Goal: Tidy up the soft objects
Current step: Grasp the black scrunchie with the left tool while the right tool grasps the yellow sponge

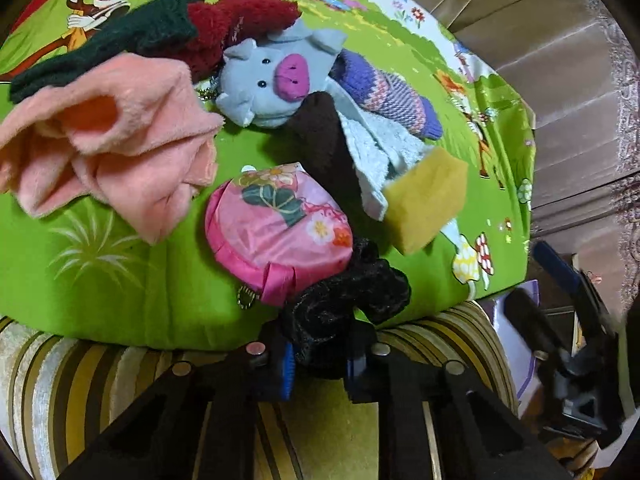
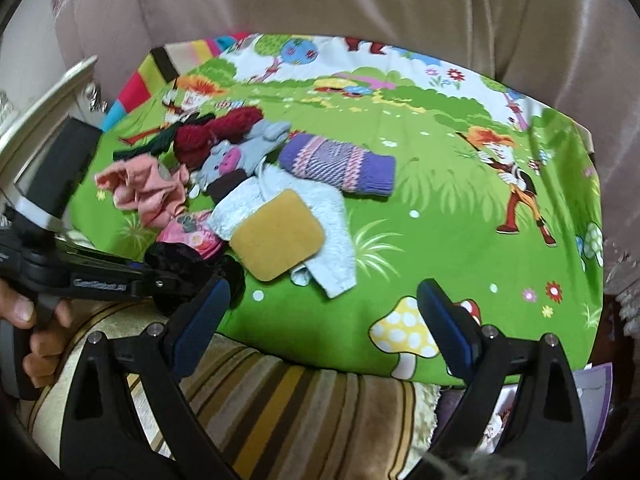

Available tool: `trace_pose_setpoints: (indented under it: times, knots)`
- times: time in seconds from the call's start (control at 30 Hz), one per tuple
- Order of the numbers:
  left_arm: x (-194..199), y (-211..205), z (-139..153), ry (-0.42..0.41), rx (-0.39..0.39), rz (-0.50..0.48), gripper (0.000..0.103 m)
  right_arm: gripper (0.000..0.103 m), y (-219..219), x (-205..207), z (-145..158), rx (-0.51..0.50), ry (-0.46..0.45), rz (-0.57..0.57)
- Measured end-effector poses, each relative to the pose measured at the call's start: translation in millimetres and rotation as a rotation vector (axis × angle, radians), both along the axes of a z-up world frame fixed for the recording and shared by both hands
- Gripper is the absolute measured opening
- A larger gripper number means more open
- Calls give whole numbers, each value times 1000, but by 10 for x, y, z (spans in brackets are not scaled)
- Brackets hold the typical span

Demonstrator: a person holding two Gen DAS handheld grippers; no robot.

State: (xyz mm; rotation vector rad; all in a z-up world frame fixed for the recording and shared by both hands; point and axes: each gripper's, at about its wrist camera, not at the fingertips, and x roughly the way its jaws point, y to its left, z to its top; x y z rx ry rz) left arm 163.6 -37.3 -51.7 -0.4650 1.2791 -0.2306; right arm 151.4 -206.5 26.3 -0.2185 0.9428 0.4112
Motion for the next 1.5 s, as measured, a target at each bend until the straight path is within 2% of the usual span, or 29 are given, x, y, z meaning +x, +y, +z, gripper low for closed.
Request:
trace_pose_setpoints:
  times: [0.17,0.27,0.53,0.8,0.87,0.9,0.93,1.2,1.5]
  knots:
    - [-193,103,144,-61,-1,3,16,96,223,26,-101,-73,8,76]
    - [-325,203,229,-97,-27,14,15,96,365,79,-172,-120,7,122]
    - [-642,465,418,-202,-63,84,15,96,656,223,-358,-235,-11,196]
    - [-635,503,424,-211,-83,125,15,96,798,360,-511,-318,-27,225]
    - [-646,515,426,-215,-83,131,15,90,803,365,-516,-310,-29,233]
    - [-649,521,421,-214,-84,133,15,77,796,366,-510,-302,-26,235]
    - [-647,526,415,-212,-85,137,15,71,794,368,-512,-298,-21,234]
    - [-686,529,458,-231,-64,150,15,70,630,258,-325,-183,-12,199]
    - [-728,430,573,-264,-47,145,15,70,207,39,-5,-5,-19,67]
